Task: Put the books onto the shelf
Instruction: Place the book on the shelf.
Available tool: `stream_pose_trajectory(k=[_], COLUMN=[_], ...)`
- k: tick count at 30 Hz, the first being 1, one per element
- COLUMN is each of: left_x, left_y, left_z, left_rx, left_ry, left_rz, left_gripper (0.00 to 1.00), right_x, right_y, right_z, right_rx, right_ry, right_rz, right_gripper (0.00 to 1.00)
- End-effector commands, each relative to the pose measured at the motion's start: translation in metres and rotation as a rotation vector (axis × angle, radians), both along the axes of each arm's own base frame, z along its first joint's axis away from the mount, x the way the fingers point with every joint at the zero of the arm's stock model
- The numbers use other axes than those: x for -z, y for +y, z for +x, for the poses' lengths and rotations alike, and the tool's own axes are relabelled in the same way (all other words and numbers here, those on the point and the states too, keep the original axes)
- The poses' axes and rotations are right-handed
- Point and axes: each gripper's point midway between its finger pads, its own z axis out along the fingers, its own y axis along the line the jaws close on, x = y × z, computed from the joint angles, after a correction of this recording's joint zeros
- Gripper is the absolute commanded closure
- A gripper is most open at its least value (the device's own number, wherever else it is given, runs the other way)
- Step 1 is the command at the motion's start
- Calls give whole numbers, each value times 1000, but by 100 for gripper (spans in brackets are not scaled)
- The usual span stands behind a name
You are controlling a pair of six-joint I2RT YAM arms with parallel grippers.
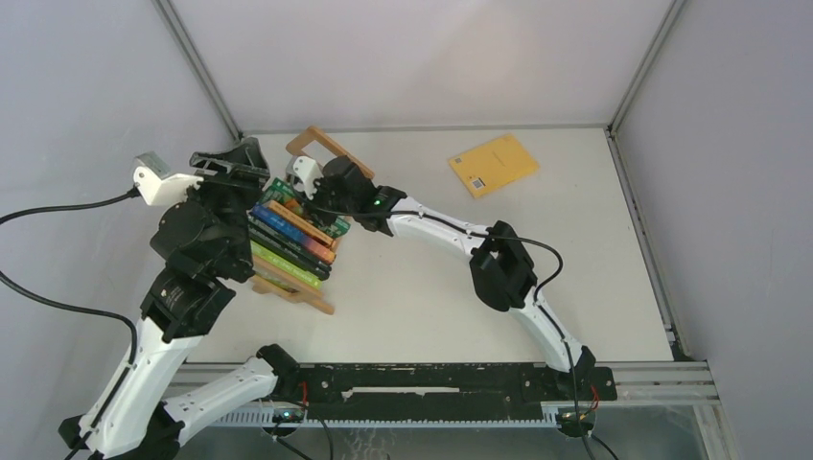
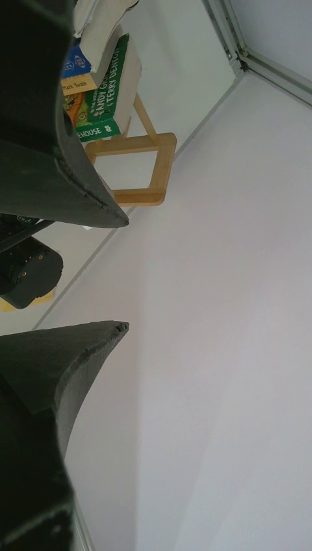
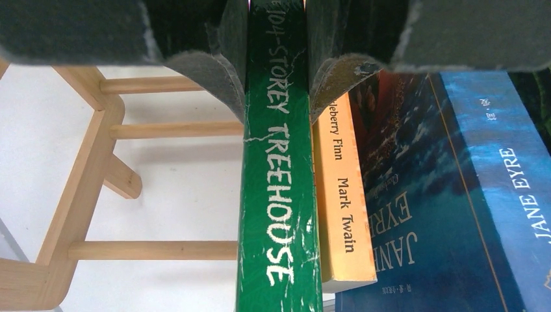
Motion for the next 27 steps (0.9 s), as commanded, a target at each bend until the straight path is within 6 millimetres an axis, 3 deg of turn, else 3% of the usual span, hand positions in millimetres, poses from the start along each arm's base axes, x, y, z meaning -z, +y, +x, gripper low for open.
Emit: stream_pose_trajectory(k=[1, 11, 20, 27], left_x=[-3, 2, 11, 14], left_y=[3, 2, 3, 4], left_z=[-2, 1, 1, 1], left_rx=[-10, -17, -25, -33], left_ry=[-29, -21, -14, -21], left_rz=[-22, -8, -4, -13], left_gripper=[41, 41, 41, 40], right_x=[-64, -64, -47, -45], right_y=[26, 38, 43, 37], right_z=[-12, -19, -24, -26], right_rx=[-65, -93, -106, -102], right_ry=[-72, -52, -33, -42], right_rz=[170, 199, 182, 159], right_gripper=[100, 100, 100, 61])
